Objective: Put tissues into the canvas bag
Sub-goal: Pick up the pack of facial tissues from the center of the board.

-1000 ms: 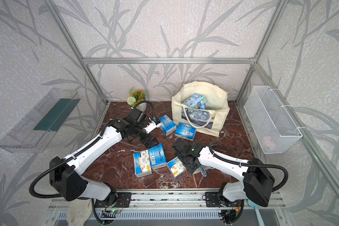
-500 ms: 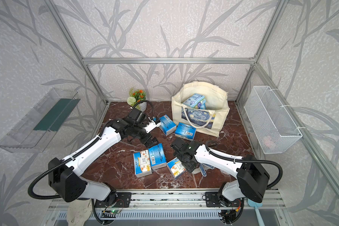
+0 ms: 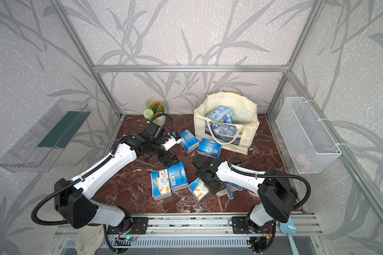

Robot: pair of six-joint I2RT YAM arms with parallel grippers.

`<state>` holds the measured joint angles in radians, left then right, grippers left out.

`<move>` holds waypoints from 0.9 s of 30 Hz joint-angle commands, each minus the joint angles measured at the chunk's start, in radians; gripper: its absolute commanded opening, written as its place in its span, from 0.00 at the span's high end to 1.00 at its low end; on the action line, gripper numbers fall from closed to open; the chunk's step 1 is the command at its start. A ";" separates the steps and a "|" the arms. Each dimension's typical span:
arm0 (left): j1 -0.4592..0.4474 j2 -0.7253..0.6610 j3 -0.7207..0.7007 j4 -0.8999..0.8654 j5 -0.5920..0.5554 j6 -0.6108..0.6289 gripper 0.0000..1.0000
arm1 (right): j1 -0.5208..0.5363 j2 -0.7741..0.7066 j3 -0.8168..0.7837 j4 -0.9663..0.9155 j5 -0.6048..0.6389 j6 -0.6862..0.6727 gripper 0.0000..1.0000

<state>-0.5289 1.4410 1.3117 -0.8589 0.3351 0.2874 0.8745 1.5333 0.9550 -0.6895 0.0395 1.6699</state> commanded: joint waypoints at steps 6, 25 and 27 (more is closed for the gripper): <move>0.000 -0.025 -0.011 -0.009 -0.013 0.013 0.02 | -0.009 0.039 0.037 0.002 0.005 -0.112 0.03; 0.000 -0.001 0.035 -0.035 -0.005 0.018 0.02 | -0.009 -0.028 0.024 -0.018 0.024 -0.294 0.32; 0.000 0.003 0.041 -0.038 -0.005 0.017 0.02 | -0.008 -0.062 0.013 -0.012 0.031 -0.312 0.33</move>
<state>-0.5289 1.4422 1.3174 -0.8661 0.3309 0.2886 0.8711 1.5349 0.9657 -0.6716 0.0437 1.4029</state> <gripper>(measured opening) 0.982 0.704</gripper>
